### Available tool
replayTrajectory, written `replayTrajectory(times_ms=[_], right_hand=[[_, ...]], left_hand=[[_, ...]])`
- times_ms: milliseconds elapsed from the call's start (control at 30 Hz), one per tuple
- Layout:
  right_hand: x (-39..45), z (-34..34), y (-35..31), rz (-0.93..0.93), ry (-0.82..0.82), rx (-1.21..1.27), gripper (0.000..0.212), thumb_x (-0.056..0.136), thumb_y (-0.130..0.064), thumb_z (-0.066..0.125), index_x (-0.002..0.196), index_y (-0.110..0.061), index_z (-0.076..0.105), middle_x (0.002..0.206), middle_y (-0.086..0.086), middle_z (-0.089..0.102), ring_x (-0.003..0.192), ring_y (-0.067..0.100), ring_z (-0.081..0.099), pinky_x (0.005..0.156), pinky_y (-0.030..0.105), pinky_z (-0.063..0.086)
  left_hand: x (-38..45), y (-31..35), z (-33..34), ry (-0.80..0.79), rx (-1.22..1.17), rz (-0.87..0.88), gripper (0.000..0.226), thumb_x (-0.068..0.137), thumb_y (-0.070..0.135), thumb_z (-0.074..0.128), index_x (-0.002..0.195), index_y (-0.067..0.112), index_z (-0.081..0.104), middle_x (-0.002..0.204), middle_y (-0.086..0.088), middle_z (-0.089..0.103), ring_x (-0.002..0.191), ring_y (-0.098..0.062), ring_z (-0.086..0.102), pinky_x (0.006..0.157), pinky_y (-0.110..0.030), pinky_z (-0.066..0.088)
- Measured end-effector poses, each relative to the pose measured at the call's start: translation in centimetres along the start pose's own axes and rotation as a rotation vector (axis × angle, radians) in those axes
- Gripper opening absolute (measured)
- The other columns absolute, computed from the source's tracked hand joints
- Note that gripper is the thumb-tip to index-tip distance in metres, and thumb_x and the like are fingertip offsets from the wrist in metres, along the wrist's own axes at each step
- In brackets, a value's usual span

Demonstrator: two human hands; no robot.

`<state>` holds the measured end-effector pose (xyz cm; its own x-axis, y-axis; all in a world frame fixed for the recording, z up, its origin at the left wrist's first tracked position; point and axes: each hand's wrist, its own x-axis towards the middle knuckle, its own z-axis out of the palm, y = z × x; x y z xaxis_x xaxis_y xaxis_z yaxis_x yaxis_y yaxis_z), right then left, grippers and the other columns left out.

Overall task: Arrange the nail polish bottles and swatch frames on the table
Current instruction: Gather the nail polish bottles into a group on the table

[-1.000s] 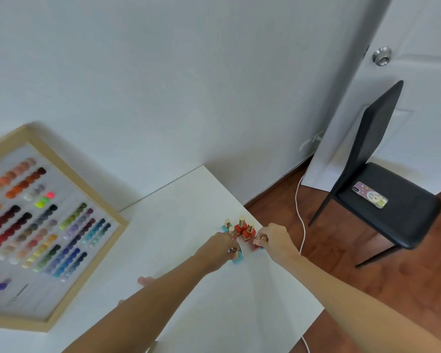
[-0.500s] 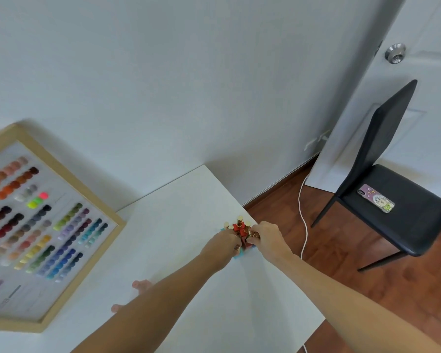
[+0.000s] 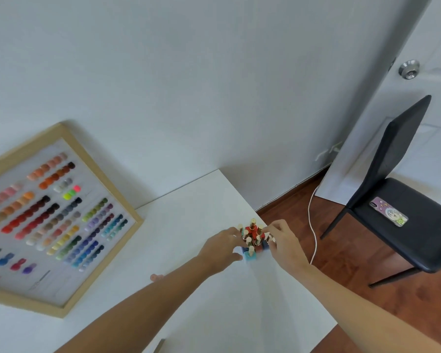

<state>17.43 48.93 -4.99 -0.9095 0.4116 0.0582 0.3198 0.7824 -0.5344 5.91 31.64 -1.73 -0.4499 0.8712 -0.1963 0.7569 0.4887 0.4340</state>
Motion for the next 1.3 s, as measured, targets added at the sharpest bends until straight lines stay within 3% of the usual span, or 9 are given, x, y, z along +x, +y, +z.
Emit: replayTrajectory(times_ms=[167, 233, 300, 433, 600, 833, 967, 1100, 1300], right_hand=[[-0.5, 0.7, -3.8, -0.133, 0.055, -0.004, 0.026, 0.087, -0.001, 0.057, 0.109, -0.013, 0.063, 0.118, 0.006, 0.051, 0.081, 0.018, 0.064, 0.07, 0.028, 0.059], [-0.5, 1.5, -6.0, -0.211, 0.043, 0.01, 0.026, 0.086, 0.0, 0.056, 0.105, -0.016, 0.064, 0.111, 0.005, 0.052, 0.08, 0.016, 0.061, 0.066, 0.024, 0.053], [-0.4, 2.7, -8.2, -0.282, -0.005, 0.021, 0.028, 0.085, 0.003, 0.054, 0.104, -0.016, 0.064, 0.107, 0.004, 0.053, 0.076, 0.013, 0.06, 0.068, 0.018, 0.046], [-0.3, 5.5, -12.4, -0.371, -0.128, 0.079, 0.027, 0.087, -0.001, 0.052, 0.108, -0.015, 0.062, 0.108, 0.001, 0.054, 0.064, 0.008, 0.051, 0.071, 0.025, 0.05], [-0.3, 9.2, -16.5, -0.413, -0.289, 0.105, 0.026, 0.088, -0.006, 0.056, 0.111, -0.016, 0.062, 0.102, 0.0, 0.056, 0.069, 0.009, 0.049, 0.073, 0.022, 0.046], [-0.3, 12.8, -20.3, -0.44, -0.44, 0.106, 0.032, 0.091, -0.012, 0.057, 0.122, -0.019, 0.059, 0.105, 0.003, 0.057, 0.081, 0.017, 0.059, 0.082, 0.023, 0.049], [-0.5, 14.2, -21.2, -0.463, -0.459, 0.047, 0.025, 0.092, -0.008, 0.053, 0.112, -0.012, 0.066, 0.102, 0.009, 0.062, 0.086, 0.022, 0.063, 0.08, 0.021, 0.049], [-0.8, 14.2, -21.2, -0.426, -0.464, 0.017, 0.024, 0.089, 0.0, 0.048, 0.102, -0.006, 0.067, 0.098, 0.013, 0.064, 0.088, 0.027, 0.064, 0.082, 0.031, 0.051], [-2.1, 12.4, -19.9, -0.31, -0.418, 0.009, 0.018, 0.09, -0.004, 0.051, 0.095, -0.007, 0.068, 0.093, 0.012, 0.064, 0.084, 0.027, 0.063, 0.079, 0.035, 0.051]], left_hand=[[-4.9, -3.6, -3.0, 0.077, -0.022, -0.061, 0.034, 0.089, 0.033, 0.064, 0.122, 0.027, 0.064, 0.134, 0.004, 0.054, 0.119, -0.014, 0.054, 0.096, -0.028, 0.043], [-7.2, -5.4, -4.0, 0.107, -0.032, -0.113, 0.033, 0.088, 0.035, 0.064, 0.12, 0.028, 0.064, 0.13, 0.007, 0.056, 0.116, -0.013, 0.056, 0.095, -0.028, 0.045], [-9.8, -7.4, -4.7, 0.129, -0.038, -0.176, 0.031, 0.088, 0.036, 0.064, 0.119, 0.03, 0.064, 0.126, 0.009, 0.058, 0.112, -0.012, 0.057, 0.094, -0.028, 0.047], [-14.5, -10.7, -5.0, 0.125, -0.054, -0.323, 0.029, 0.088, 0.039, 0.063, 0.116, 0.03, 0.066, 0.118, 0.01, 0.061, 0.104, -0.009, 0.059, 0.089, -0.027, 0.048], [-18.7, -13.3, -3.4, 0.016, -0.067, -0.443, 0.036, 0.086, 0.041, 0.065, 0.12, 0.029, 0.063, 0.118, 0.007, 0.059, 0.11, -0.012, 0.054, 0.091, -0.027, 0.046], [-20.4, -14.8, -1.4, -0.03, -0.052, -0.43, 0.032, 0.089, 0.029, 0.064, 0.121, 0.025, 0.063, 0.118, 0.002, 0.059, 0.107, -0.016, 0.055, 0.09, -0.028, 0.045], [-20.3, -15.1, -0.9, -0.007, -0.039, -0.416, 0.026, 0.091, 0.028, 0.061, 0.116, 0.022, 0.066, 0.112, 0.0, 0.063, 0.102, -0.017, 0.059, 0.086, -0.029, 0.047], [-20.0, -14.9, -0.5, -0.03, -0.005, -0.368, 0.026, 0.093, 0.03, 0.059, 0.115, 0.019, 0.066, 0.11, -0.003, 0.065, 0.1, -0.022, 0.061, 0.083, -0.032, 0.049], [-19.4, -14.3, -0.5, -0.031, 0.047, -0.314, 0.026, 0.094, 0.015, 0.054, 0.117, 0.011, 0.065, 0.112, -0.01, 0.067, 0.101, -0.027, 0.063, 0.079, -0.03, 0.047]])
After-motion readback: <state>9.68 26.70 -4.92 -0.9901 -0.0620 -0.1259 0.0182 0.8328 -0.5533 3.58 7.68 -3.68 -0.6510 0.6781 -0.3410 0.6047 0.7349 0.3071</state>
